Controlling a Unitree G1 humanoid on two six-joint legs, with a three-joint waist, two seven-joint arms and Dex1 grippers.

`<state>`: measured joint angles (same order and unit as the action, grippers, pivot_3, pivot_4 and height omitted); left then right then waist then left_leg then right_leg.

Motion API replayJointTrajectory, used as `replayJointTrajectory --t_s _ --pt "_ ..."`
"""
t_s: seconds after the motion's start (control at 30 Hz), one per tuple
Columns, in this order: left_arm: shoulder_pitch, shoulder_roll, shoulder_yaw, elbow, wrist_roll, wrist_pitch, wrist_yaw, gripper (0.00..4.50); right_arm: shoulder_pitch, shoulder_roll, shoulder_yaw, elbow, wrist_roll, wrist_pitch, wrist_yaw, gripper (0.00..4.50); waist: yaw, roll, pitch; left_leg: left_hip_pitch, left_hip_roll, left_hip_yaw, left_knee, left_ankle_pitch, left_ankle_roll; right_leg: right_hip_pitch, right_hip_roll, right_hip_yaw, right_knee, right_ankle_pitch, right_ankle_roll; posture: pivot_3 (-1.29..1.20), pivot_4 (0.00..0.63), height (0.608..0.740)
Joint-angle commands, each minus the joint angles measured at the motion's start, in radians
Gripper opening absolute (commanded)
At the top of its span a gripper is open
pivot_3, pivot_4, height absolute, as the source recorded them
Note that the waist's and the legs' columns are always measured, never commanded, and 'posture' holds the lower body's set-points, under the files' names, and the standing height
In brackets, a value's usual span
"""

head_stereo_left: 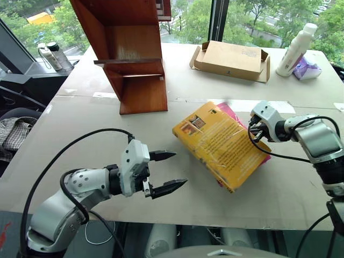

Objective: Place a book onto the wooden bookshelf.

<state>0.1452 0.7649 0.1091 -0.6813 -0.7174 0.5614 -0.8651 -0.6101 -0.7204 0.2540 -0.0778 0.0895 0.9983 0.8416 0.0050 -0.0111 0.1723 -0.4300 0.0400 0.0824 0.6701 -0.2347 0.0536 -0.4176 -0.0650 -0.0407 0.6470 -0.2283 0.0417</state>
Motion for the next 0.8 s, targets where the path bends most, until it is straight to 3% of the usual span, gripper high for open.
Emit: replayJointTrajectory --t_s 0.03,0.1,0.2,0.3,0.33,0.37,0.43,0.57,0.8 --pt "0.047 -0.039 0.077 0.002 -0.121 0.050 0.050 4.50 0.058 -0.073 -0.098 -0.088 0.007 -0.099 -0.003 0.04 0.004 0.000 0.000 0.000 0.000 0.000 0.000 0.000 0.000 0.000 0.000 0.000 0.000 -0.001 -0.001 0.00 0.150 0.733" --pt "0.076 -0.058 0.116 0.019 -0.180 0.084 0.075 4.50 0.108 -0.107 -0.197 -0.101 0.022 -0.207 -0.014 0.04 0.011 0.000 0.000 -0.001 -0.001 -0.001 0.000 0.000 0.000 0.000 -0.001 -0.001 0.000 -0.001 -0.001 0.00 0.150 0.733" --pt "0.117 -0.084 0.164 0.040 -0.291 0.142 0.122 4.50 0.242 -0.169 -0.381 -0.138 0.109 -0.278 0.067 0.83 0.011 0.000 0.000 -0.001 -0.001 0.000 0.000 -0.001 0.001 0.000 -0.002 -0.001 0.000 -0.001 -0.001 0.00 0.150 0.733" --pt "0.139 -0.098 0.210 0.069 -0.460 0.220 0.181 4.50 0.414 -0.169 -0.648 -0.247 0.316 -0.328 0.236 2.18 0.012 -0.001 -0.001 0.000 -0.001 -0.003 0.000 -0.002 0.003 0.003 -0.002 -0.003 -0.001 -0.001 0.001 0.00 0.150 0.733" --pt "0.133 -0.093 0.218 0.080 -0.502 0.241 0.197 4.50 0.463 -0.177 -0.708 -0.273 0.364 -0.338 0.288 2.88 0.010 -0.001 -0.001 0.000 -0.001 -0.004 0.000 -0.002 0.003 0.003 -0.002 -0.002 -0.001 -0.001 0.002 0.00 0.150 0.733" --pt "0.126 -0.084 0.227 0.097 -0.537 0.261 0.206 4.50 0.499 -0.188 -0.743 -0.293 0.393 -0.348 0.318 3.16 0.008 -0.001 -0.001 0.000 -0.001 -0.004 0.000 -0.002 0.003 0.003 -0.002 -0.002 -0.001 -0.001 0.002 0.00 0.150 0.733" --pt "0.100 -0.061 0.239 0.142 -0.589 0.299 0.214 4.50 0.550 -0.214 -0.803 -0.308 0.451 -0.354 0.383 4.27 0.003 -0.001 -0.001 0.004 0.000 -0.003 0.000 -0.002 0.003 0.004 0.000 -0.002 0.001 -0.002 -0.001 0.00 0.150 0.733" --pt "0.036 -0.031 0.232 0.225 -0.609 0.342 0.212 4.50 0.531 -0.264 -0.842 -0.222 0.537 -0.372 0.473 4.40 0.002 -0.001 -0.001 0.014 0.000 0.000 0.000 -0.002 0.003 0.009 -0.002 0.002 0.005 -0.005 0.001 0.00 0.150 0.733" --pt "0.000 -0.034 0.201 0.277 -0.637 0.410 0.225 4.50 0.306 -0.315 -0.686 -0.001 0.535 -0.518 0.609 4.40 -0.004 -0.001 0.000 0.014 0.000 0.003 -0.001 -0.002 0.003 0.007 -0.006 0.004 0.005 -0.002 -0.005 0.00 0.150 0.733"
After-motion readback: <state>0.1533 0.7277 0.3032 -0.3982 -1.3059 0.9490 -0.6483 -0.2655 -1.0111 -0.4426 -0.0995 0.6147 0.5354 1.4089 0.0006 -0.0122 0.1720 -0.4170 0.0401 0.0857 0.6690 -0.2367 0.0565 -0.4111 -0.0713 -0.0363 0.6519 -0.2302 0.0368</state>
